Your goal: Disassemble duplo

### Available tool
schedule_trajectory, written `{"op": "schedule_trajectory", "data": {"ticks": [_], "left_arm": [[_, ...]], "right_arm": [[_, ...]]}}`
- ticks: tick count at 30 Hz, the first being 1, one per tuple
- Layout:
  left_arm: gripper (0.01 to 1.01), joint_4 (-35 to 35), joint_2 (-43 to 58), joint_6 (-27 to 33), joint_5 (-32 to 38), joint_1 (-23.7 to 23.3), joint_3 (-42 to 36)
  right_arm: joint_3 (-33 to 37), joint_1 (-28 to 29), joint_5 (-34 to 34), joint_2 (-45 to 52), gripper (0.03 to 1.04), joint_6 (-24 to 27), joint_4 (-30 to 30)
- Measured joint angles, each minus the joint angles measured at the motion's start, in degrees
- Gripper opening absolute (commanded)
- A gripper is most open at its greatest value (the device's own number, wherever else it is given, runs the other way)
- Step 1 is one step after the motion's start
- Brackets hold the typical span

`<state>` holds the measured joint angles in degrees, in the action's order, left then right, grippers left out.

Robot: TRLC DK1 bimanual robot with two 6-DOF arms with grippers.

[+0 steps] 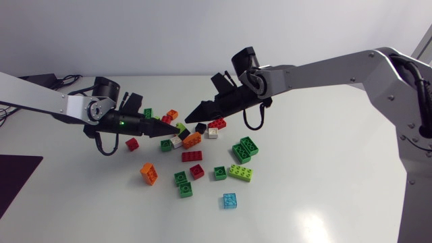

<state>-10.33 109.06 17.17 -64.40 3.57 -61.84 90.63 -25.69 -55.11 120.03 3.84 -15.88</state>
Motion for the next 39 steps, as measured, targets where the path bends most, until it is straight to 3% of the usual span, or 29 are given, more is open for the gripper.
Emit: {"op": "schedule_trajectory", "data": {"ticks": [15,34,35,39], "left_arm": [[0.023,-1.1,-3.3,1.3,-5.2,-0.5,0.0],[0.023,-1.0,-4.3,1.3,-6.1,-1.7,0.0],[0.023,-1.0,-4.3,1.3,-6.2,-1.7,0.0],[0.023,-1.0,-4.7,1.3,-6.6,-2.0,0.0]], "right_arm": [[-1.7,-2.4,0.2,-2.1,0.61,1.8,0.0],[-1.9,-2.8,0.2,-2.5,0.6,2.9,0.0],[-1.9,-2.8,0.2,-2.5,0.59,2.9,0.0],[-1.9,-2.8,0.3,-2.5,0.37,3.1,0.0]]}}
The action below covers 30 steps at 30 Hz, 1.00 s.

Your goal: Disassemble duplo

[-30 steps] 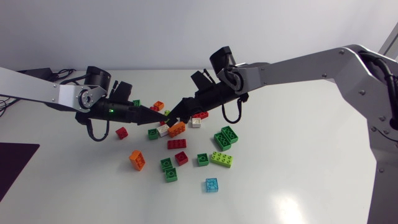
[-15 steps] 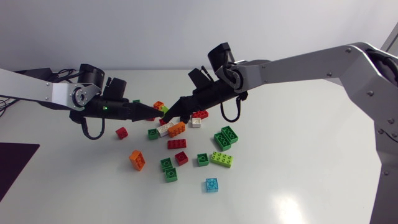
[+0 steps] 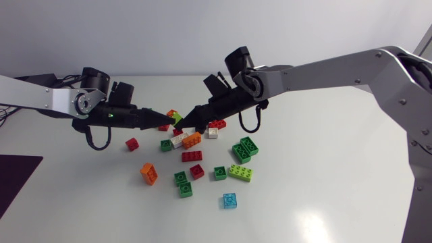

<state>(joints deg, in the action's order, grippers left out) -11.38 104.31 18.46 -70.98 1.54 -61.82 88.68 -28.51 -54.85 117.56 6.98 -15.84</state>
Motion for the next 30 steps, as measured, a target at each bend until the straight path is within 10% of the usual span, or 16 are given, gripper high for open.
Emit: {"op": "schedule_trajectory", "data": {"ticks": [20,30], "left_arm": [[0.023,0.2,-1.3,1.5,-0.2,-1.0,0.0],[0.028,2.1,-4.2,1.6,9.0,-0.4,0.5]], "right_arm": [[-0.5,-0.5,4.4,-0.4,0.23,0.5,-0.1],[-0.5,-2.5,28.7,-0.4,0.23,0.6,-0.3]]}}
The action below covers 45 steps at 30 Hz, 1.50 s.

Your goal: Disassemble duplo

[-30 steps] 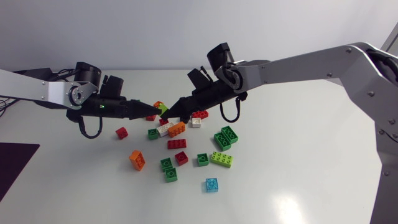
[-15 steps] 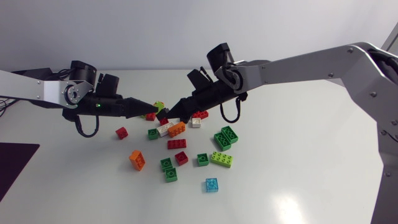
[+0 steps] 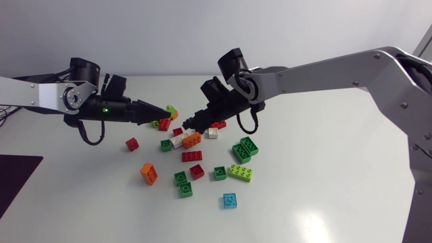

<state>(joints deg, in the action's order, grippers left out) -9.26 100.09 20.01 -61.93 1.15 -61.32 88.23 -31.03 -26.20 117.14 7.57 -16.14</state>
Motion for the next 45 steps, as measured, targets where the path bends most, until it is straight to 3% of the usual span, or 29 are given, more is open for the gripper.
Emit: {"op": "schedule_trajectory", "data": {"ticks": [4,9,12,16,20,23,30,33,40,45], "left_arm": [[0.028,7.8,-0.9,-2.7,12.7,1.7,2.3],[0.028,11.9,-1.6,-3.6,32.7,4.8,4.4],[0.028,13.5,-1.5,-3.5,43.5,7.2,4.9],[0.033,14.3,-0.9,-3.3,51.1,8.9,4.9],[0.077,13.9,1.6,-3.3,53.4,8.5,4.8],[0.108,12.4,3.0,-3.4,53.5,7.8,4.7],[0.202,12.1,3.5,-3.4,53.6,7.5,4.0],[0.22,12.1,3.9,-3.4,53.6,7.5,3.6],[0.382,11.0,5.1,-3.6,53.6,7.4,3.2],[0.385,10.8,5.3,-3.6,53.6,7.2,3.0]], "right_arm": [[0.0,-1.9,10.0,0.0,0.23,1.0,-0.2],[0.7,-4.5,19.9,1.2,0.23,2.4,-1.5],[2.5,-5.0,22.5,3.5,0.23,2.8,-3.9],[4.9,-4.9,24.0,6.4,0.25,2.8,-6.8],[6.2,-4.6,25.0,8.1,0.35,2.8,-8.2],[6.8,-4.6,25.4,8.6,0.38,2.8,-8.9],[6.9,-4.6,27.3,8.8,0.63,2.8,-9.0],[6.9,-4.6,28.2,8.8,0.67,3.0,-8.8],[6.9,-4.6,27.7,8.8,0.85,3.0,-8.8],[6.9,-4.6,27.7,8.8,0.96,3.0,-8.8]]}}
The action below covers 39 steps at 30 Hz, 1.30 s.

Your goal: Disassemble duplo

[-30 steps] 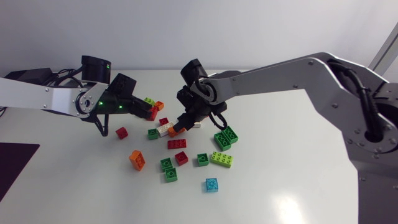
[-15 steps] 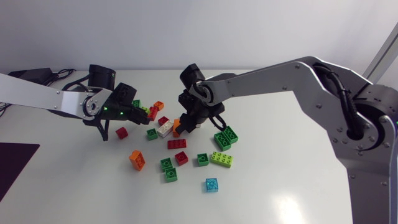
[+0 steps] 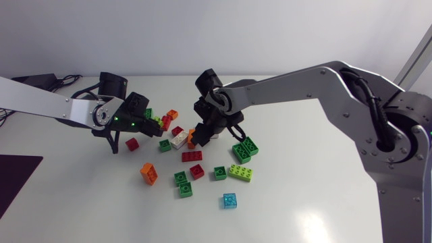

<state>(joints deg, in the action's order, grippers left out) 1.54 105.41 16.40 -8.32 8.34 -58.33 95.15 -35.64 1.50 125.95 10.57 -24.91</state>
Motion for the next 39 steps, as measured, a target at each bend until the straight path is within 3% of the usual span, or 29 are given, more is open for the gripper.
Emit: {"op": "schedule_trajectory", "data": {"ticks": [1,4,9,17,20,24,27,30,36,39], "left_arm": [[0.42,-0.1,0.0,0.0,0.0,-0.1,-0.1],[0.579,-0.1,0.0,0.0,0.0,-0.4,-0.2],[0.6,-0.2,0.1,0.0,0.0,-0.5,-0.2],[0.869,-0.3,0.2,0.0,0.0,-0.5,-0.2],[0.974,-0.4,0.3,0.0,0.0,-0.5,-0.2],[0.975,-0.9,0.3,0.0,0.0,-0.5,-0.3],[0.975,-1.4,0.3,0.0,0.0,-0.5,-0.6],[0.975,-1.7,0.1,0.0,-0.5,-0.6,-0.6],[0.98,-1.7,-3.9,-0.9,-2.8,-2.1,-0.3],[0.98,-0.6,-8.0,-1.0,-3.3,-2.4,1.3]], "right_arm": [[0.0,0.0,0.0,0.0,1.0,0.0,0.0],[0.0,0.0,0.0,0.0,1.0,0.0,0.8],[0.0,0.0,0.0,0.0,1.0,0.0,1.5],[0.0,0.1,0.0,-0.1,1.0,0.0,2.3],[-1.1,0.5,-0.2,-0.7,1.0,-0.3,5.8],[-6.7,2.2,-1.1,-4.8,1.0,-0.9,15.5],[-10.0,3.4,-0.7,-9.0,1.0,-1.1,18.8],[-10.2,3.8,3.0,-11.8,1.0,-1.4,18.3],[-9.6,5.8,4.6,-14.7,1.0,-1.6,10.0],[-10.8,7.3,6.8,-18.0,1.0,-1.6,8.9]]}}
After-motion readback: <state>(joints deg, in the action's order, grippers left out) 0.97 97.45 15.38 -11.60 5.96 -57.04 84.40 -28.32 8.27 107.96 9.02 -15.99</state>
